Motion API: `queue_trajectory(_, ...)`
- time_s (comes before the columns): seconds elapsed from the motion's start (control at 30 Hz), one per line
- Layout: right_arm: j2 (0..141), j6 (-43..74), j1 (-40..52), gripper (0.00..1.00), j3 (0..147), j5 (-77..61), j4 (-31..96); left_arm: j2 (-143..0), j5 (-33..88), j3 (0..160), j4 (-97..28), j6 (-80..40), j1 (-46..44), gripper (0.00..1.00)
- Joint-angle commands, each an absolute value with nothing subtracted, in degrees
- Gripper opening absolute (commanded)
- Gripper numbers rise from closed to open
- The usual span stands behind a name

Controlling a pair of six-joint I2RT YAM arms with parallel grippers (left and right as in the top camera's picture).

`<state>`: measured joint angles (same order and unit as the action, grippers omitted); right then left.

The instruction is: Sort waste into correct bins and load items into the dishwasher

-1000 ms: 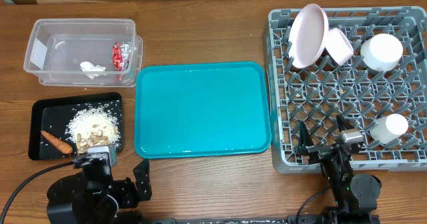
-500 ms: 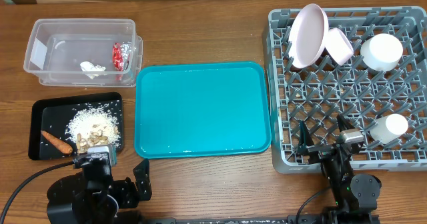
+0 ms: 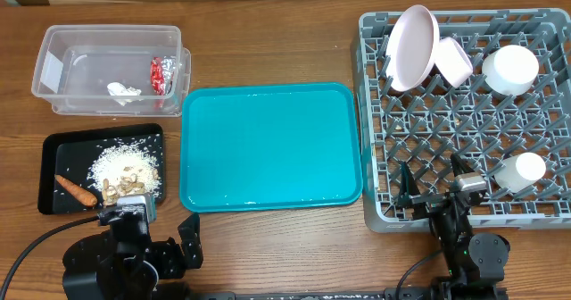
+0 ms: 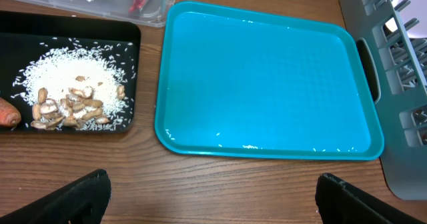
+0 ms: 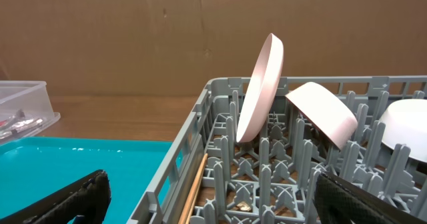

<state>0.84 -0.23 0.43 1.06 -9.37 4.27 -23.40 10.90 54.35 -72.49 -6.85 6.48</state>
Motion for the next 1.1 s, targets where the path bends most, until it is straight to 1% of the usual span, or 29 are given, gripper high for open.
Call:
queue_trajectory(0.0, 0.2, 0.0, 0.7, 1.0, 0.5, -8.6, 4.0, -23.0, 10.3, 54.1, -72.4, -6.6, 6.7, 1.0)
queue_trajectory(0.1, 0.2, 0.0, 0.7, 1.0, 0.5, -8.6, 3.9, -22.6, 9.7, 53.4, -70.5, -6.1, 6.7, 1.0)
queue_trajectory(0.2, 0.2, 0.0, 0.7, 1.0, 0.5, -8.6, 3.9, -20.4, 8.3, 49.5, -64.6, -4.8, 6.4, 1.0)
queue_trajectory(0.3, 0.2, 0.0, 0.7, 1.0, 0.5, -8.6, 4.0, -15.6, 7.3, 41.7, -56.9, -4.3, 6.4, 1.0)
queue_trajectory(0.57, 0.2, 0.0, 0.7, 1.0, 0.5, -8.6, 3.9, -0.5, 7.5, 17.1, -34.5, -5.4, 6.3, 1.0)
queue_trajectory(0.73, 0.2, 0.0, 0.7, 1.0, 0.5, -8.6, 3.9, -0.2, 6.3, 6.9, -14.8, -5.0, 5.7, 1.0)
queue_trajectory(0.87, 0.2, 0.0, 0.7, 1.0, 0.5, -8.6, 3.9, -0.2, 4.4, 0.8, -2.8, -5.1, 5.6, 1.0)
queue_trajectory(1.07, 0.2, 0.0, 0.7, 1.0, 0.5, -8.6, 3.9, -0.2, 4.4, 0.3, -4.0, -5.1, 5.5, 1.0)
